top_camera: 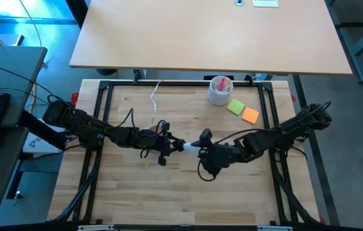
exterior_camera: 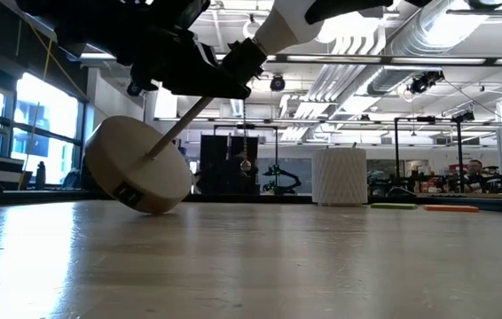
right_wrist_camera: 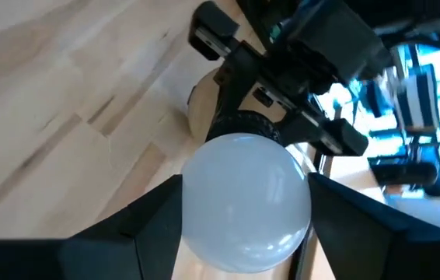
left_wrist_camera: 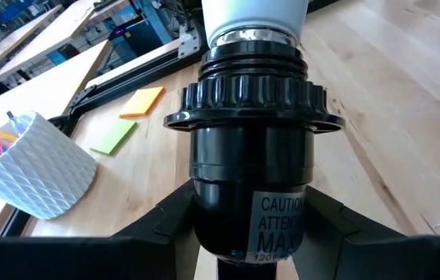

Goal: Screw lightbulb
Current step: Remove the light bulb from the lamp

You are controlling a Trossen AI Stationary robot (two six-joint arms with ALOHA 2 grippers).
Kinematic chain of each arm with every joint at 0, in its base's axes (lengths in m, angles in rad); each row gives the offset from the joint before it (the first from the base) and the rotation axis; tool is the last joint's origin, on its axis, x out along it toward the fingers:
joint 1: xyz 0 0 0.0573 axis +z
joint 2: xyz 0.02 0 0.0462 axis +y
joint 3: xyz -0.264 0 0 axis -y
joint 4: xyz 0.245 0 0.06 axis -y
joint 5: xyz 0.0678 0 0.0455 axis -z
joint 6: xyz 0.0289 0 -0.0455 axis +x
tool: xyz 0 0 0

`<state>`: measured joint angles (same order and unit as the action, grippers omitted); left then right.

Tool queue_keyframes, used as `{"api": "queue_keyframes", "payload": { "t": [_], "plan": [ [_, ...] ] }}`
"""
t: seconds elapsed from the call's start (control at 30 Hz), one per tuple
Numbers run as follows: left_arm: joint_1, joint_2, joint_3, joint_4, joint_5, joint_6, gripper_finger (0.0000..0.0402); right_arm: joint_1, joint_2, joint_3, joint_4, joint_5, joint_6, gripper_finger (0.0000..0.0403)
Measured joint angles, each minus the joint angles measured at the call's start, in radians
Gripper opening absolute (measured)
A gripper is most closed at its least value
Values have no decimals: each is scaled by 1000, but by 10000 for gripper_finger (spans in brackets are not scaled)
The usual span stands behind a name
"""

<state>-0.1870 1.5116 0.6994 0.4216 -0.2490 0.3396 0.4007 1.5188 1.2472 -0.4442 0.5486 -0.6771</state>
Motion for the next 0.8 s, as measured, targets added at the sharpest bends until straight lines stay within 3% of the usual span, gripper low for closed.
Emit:
{"api": "queue_keyframes", "payload": {
  "t": [0.4, 0.6, 0.8],
  "plan": [
    [3, 0, 0, -7, 8, 3, 145, 46, -1, 1, 15, 54, 318, 308],
    [4, 0, 0, -8, 4, -3, 145, 79, -5, 1, -17, 152, 573, 310],
    [4, 0, 0, -7, 3, -6, 145, 90, -24, 2, -42, 149, 947, 310]
  ]
}}
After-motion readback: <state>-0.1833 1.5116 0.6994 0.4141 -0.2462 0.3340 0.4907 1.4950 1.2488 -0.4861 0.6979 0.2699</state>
